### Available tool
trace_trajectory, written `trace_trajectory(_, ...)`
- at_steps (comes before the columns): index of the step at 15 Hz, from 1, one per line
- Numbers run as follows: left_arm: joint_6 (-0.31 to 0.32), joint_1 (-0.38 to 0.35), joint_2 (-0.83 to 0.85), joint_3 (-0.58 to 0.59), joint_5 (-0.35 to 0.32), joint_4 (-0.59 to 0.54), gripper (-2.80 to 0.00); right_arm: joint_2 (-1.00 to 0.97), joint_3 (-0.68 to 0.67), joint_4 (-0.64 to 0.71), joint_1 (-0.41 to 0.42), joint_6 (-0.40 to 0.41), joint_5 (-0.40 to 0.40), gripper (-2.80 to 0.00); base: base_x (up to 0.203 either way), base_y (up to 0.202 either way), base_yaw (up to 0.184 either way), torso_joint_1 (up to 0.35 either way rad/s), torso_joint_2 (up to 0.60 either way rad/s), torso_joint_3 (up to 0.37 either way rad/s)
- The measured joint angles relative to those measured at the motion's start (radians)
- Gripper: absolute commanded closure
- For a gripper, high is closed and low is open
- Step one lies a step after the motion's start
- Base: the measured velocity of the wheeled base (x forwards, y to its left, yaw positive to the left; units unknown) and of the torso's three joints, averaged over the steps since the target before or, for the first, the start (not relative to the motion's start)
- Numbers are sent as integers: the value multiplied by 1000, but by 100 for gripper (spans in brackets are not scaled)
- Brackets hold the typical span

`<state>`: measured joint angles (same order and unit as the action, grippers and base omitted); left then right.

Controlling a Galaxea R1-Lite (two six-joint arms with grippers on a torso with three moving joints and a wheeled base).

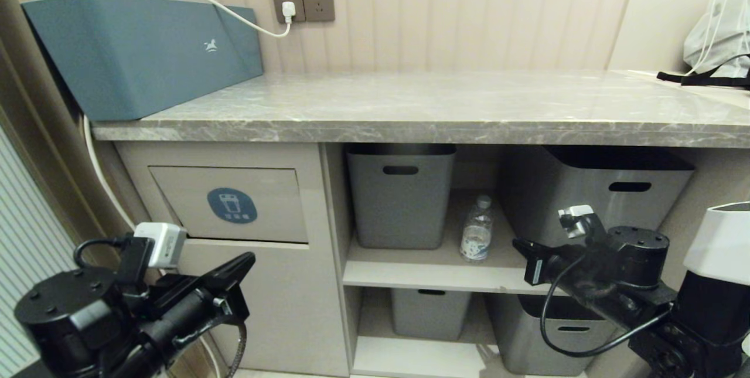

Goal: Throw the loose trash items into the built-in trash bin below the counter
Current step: Pick up the garbage

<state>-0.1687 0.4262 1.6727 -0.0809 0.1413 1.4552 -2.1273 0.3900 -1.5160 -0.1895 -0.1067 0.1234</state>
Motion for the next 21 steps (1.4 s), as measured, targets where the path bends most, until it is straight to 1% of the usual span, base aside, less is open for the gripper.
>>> trace_trajectory(2, 1, -1, 9, 0, 0, 0, 0, -40, 35, -5, -2, -3, -4, -280, 0, 0, 0, 0, 0, 0)
trace_trajectory(5, 3, -1, 22, -2, 0, 0, 0, -104, 112, -6, -2, -5, -49, -280, 0, 0, 0, 0, 0, 0)
trace_trajectory(9, 3, -3, 29, 2, 2, 1, 0, -195, 221, -5, -3, -1, -70, -280, 0, 0, 0, 0, 0, 0)
trace_trajectory(21, -1, -12, 68, -5, 0, 2, 0, -442, 569, -5, -4, 8, -76, -280, 0, 0, 0, 0, 0, 0)
